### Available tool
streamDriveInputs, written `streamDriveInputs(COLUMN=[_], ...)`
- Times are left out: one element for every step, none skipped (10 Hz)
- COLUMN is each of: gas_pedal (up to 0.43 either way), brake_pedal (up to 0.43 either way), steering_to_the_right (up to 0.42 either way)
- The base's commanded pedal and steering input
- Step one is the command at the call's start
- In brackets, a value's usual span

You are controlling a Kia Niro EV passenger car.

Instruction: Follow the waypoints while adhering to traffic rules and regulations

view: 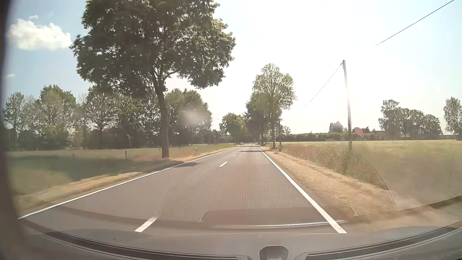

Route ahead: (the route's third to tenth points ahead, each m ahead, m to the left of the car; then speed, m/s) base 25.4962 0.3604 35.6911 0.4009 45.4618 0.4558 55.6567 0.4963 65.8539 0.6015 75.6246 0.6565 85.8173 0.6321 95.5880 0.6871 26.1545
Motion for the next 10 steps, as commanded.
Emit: streamDriveInputs(gas_pedal=[0.240, 0.240, 0.240, 0.240, 0.240, 0.240, 0.240, 0.240, 0.240, 0.240], brake_pedal=[0.006, 0.006, 0.006, 0.006, 0.006, 0.006, 0.006, 0.006, 0.006, 0.006], steering_to_the_right=[0.001, 0.001, 0.002, 0.003, 0.004, 0.003, 0.003, 0.004, 0.003, 0.003])
